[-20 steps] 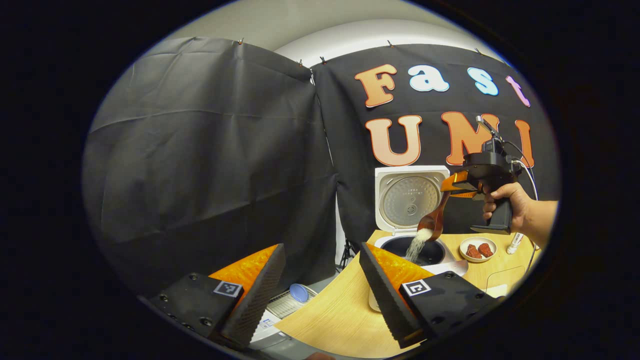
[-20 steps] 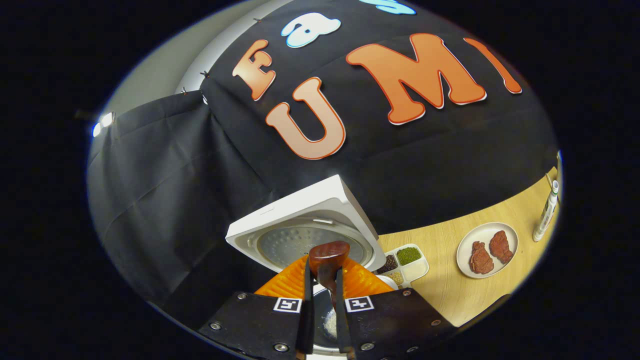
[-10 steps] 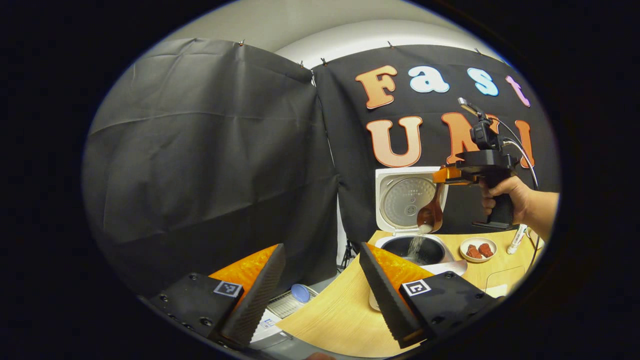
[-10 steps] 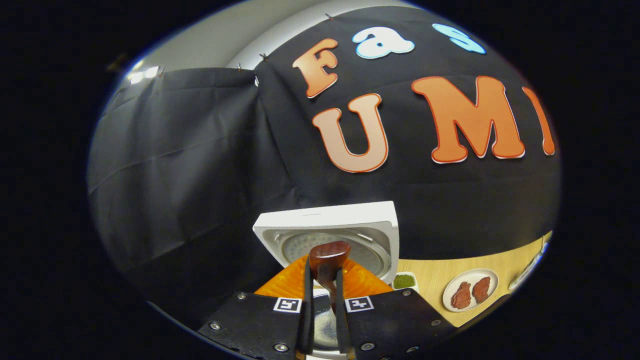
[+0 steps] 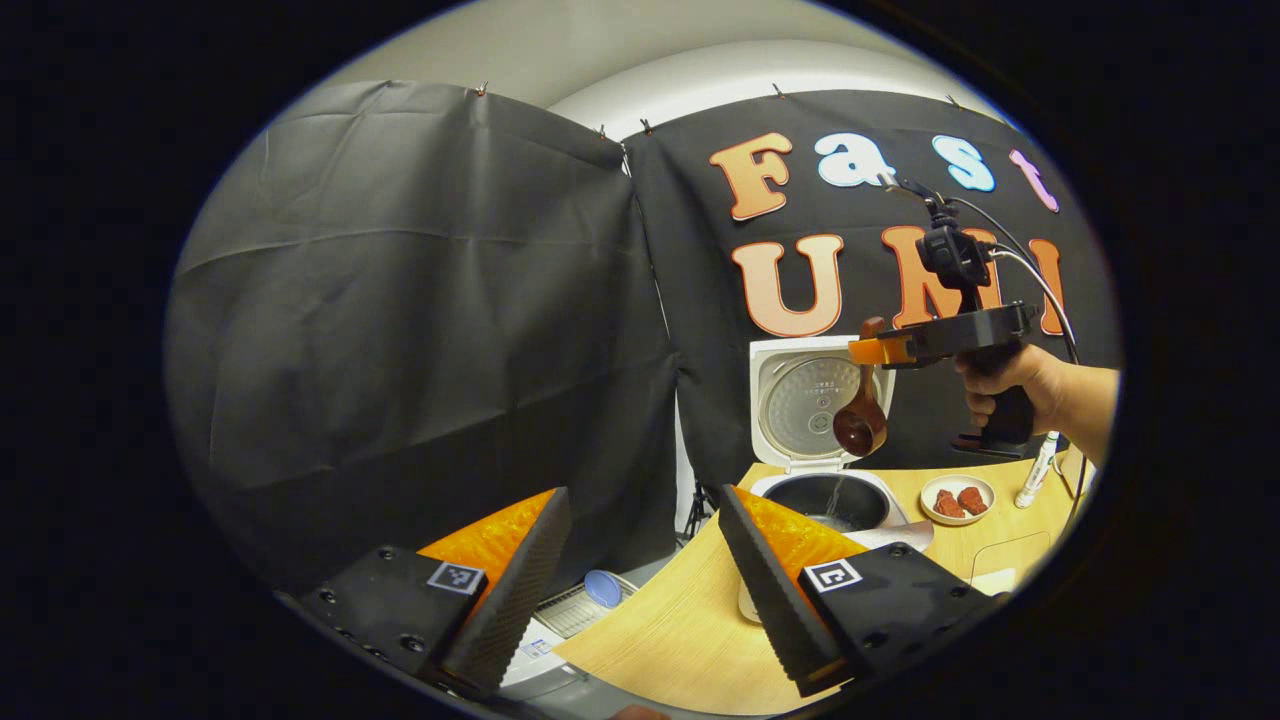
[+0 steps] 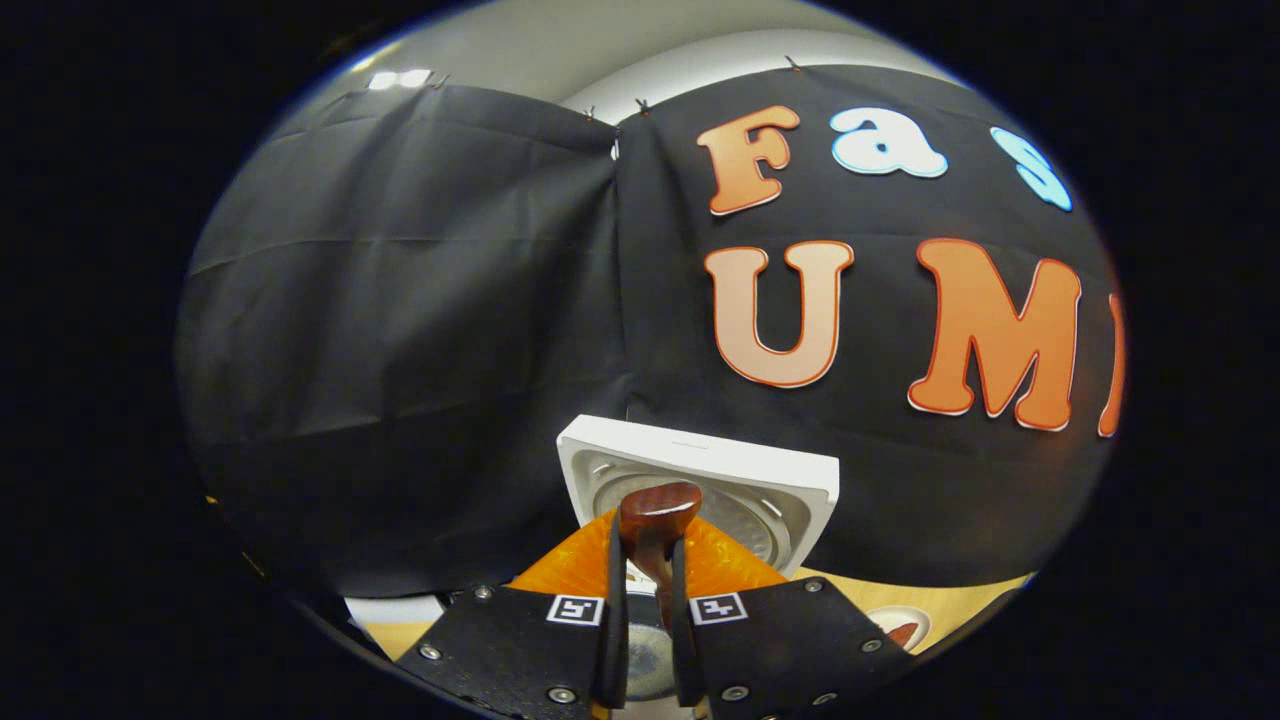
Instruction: Close the left gripper, press the button to open the rice cooker; take a wooden spoon from the chopstick holder with the right hand, scoop a spoonful of rice and pour it into the rice cooker, then put the wooden spoon back into the chopstick holder.
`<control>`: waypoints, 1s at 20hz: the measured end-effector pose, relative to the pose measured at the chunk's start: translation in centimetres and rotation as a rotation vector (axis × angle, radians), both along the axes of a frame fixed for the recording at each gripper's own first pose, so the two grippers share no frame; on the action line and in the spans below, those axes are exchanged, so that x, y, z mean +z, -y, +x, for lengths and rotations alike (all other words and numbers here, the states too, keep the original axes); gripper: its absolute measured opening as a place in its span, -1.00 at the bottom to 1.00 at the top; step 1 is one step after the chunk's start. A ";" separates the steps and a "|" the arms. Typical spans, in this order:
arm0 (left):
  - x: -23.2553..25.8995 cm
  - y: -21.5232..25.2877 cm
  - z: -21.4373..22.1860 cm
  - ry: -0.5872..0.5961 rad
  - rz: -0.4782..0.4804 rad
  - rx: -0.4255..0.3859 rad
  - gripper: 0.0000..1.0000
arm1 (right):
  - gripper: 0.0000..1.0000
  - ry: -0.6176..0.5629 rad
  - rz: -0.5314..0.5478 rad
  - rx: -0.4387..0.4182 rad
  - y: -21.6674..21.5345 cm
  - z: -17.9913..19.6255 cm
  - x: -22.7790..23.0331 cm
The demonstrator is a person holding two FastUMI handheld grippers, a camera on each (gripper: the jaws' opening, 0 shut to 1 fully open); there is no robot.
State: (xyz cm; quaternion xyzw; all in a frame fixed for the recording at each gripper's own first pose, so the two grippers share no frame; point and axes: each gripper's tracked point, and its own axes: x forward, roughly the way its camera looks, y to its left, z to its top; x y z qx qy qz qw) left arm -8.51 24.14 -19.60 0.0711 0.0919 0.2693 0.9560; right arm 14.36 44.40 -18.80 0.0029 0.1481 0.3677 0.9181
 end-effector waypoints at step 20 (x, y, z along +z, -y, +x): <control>1.0 4.4 0.3 0.003 0.027 -0.041 1.00 | -0.65 -0.028 0.132 -0.049 7.2 -2.8 4.1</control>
